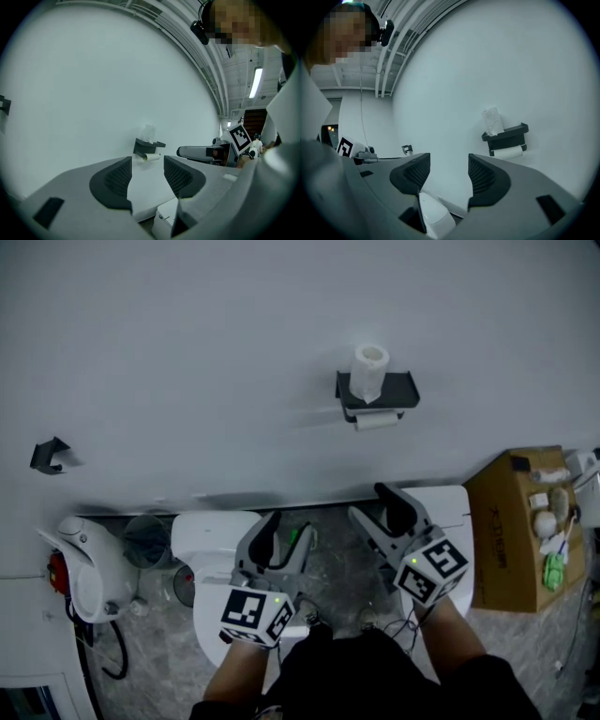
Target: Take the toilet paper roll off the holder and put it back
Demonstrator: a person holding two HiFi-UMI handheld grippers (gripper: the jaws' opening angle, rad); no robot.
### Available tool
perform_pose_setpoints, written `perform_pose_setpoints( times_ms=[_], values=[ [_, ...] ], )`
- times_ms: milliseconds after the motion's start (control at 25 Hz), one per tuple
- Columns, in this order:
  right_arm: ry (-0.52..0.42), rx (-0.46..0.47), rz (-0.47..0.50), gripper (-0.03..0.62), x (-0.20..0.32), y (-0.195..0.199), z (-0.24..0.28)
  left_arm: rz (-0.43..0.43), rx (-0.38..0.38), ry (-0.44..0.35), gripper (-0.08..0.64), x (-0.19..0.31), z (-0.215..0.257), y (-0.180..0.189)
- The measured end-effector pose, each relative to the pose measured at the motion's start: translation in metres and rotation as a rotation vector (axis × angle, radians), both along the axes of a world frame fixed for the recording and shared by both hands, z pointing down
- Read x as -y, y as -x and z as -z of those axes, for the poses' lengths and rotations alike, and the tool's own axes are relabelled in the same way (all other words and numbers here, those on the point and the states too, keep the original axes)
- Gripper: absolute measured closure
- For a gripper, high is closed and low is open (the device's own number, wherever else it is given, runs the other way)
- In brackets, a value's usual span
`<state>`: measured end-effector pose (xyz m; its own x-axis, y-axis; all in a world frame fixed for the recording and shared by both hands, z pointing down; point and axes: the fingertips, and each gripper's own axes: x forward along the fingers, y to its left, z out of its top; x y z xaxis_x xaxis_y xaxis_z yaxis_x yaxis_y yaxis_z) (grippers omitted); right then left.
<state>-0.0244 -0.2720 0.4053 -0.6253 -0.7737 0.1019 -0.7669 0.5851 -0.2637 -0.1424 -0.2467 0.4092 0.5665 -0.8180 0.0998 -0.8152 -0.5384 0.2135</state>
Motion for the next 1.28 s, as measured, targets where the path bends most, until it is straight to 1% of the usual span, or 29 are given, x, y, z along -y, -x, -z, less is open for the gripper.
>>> perform_pose_setpoints(
  times_ms=[120,240,520,720,880,1080,1280],
  values=[
    [-0.003,-0.013,-0.024,0.347,0.004,0.016,-0.001,-0.023,-0.012,-0.005,0.362,0.007,-0.002,0.015],
    [0.006,-0.028,-0.044,0.347,0.008,0.024,-0.004,-0.049,-0.022,0.0,0.362,0.014,-0.005,0.022],
    [-0.003,-0.033,-0.076,0.339,0.046,0.021,0.0,-0.07,-0.032,-0.008,0.362,0.044,-0.002,0.022],
    [-0.02,-0.019,-0.091,0.317,0.082,0.005,0.01,-0.051,-0.016,-0.019,0.362,0.07,0.006,0.013],
    [-0.05,-0.016,-0.129,0.291,0.119,-0.018,0.022,-0.033,-0.006,-0.027,0.362,0.096,0.012,0.003],
    [-0.084,-0.052,-0.17,0.267,0.156,-0.041,0.036,-0.027,0.002,-0.03,0.362,0.118,0.016,-0.012],
    [-0.092,-0.068,-0.186,0.259,0.186,-0.053,0.047,-0.013,0.005,-0.043,0.362,0.138,0.022,-0.021]
  ],
)
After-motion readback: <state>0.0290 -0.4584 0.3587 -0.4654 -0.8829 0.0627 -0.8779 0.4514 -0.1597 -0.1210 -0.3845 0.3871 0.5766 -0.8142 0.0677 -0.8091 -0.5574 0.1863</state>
